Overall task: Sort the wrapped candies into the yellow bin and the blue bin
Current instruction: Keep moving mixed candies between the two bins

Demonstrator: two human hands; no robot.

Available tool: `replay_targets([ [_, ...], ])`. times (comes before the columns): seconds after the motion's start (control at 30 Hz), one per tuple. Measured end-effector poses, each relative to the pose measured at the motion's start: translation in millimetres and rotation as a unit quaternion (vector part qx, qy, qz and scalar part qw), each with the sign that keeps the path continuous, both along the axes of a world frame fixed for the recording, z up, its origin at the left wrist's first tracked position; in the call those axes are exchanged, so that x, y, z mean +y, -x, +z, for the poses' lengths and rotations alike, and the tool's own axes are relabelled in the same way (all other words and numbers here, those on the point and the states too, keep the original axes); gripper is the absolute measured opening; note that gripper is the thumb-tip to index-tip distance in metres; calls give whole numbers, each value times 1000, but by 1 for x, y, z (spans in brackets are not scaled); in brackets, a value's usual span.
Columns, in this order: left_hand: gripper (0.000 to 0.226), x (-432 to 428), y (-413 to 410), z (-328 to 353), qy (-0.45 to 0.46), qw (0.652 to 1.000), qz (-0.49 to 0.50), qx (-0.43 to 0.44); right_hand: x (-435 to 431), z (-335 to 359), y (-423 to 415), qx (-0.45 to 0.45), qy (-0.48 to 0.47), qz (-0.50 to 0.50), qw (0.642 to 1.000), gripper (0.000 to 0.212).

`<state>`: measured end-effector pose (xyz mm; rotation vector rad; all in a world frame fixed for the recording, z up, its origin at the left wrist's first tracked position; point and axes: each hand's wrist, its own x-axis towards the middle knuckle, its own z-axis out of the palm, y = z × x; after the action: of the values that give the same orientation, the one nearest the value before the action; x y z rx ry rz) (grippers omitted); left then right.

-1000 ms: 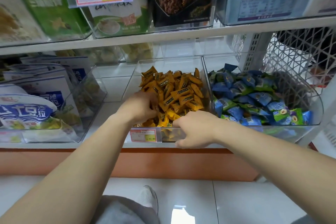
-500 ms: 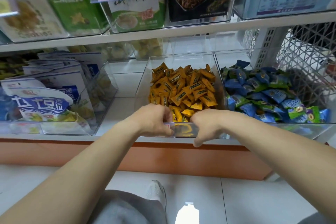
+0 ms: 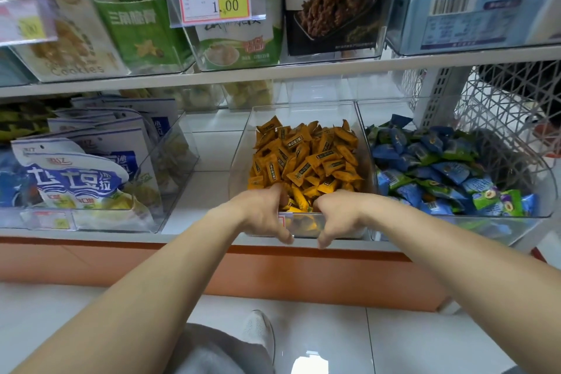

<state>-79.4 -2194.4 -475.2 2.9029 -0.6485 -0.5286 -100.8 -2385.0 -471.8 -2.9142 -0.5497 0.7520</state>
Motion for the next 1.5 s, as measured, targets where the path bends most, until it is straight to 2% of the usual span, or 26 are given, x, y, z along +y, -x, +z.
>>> replay_targets([
  [0.13, 75, -3, -2, -2, 13, 1000, 2, 25, 3, -2, 1, 35, 6, -17, 999, 55],
  [0.33, 91, -2, -4, 3, 46, 996, -8, 82, 2, 2, -1, 51, -1, -16, 999, 45],
  [0.47, 80, -5, -2, 2, 43, 996, 5, 79, 2, 3, -1, 38, -9, -20, 999, 52],
  [0.6, 82, -4, -3, 4, 54, 994, 23, 97, 0, 3, -1, 51, -44, -40, 997, 60],
  [0.7, 82, -6, -4, 8, 81, 989, -1, 125, 0, 1, 0, 39, -66, -53, 996, 53],
  [0.83, 61, -9, -4, 10, 78, 986, -13, 146, -3, -3, 3, -25, -138, -78, 987, 42],
  [0.9, 52, -9, -4, 9, 80, 984, -22, 155, -6, -1, 3, -24, -188, -83, 978, 42],
  [1.07, 50, -4, -7, 12, 65, 987, -8, 146, -13, 12, 1, -9, -214, -58, 975, 32],
  [1.23, 41, 10, -8, 22, 177, 974, 22, 139, -21, 20, 0, -35, -248, -85, 964, 36],
  [1.4, 40, 18, -7, 21, 272, 949, 70, 141, -22, 22, 3, -93, -293, -99, 946, 25],
  [1.5, 35, 15, -8, 20, 383, 899, 145, 153, -21, 24, 4, -155, -316, -116, 929, 29],
])
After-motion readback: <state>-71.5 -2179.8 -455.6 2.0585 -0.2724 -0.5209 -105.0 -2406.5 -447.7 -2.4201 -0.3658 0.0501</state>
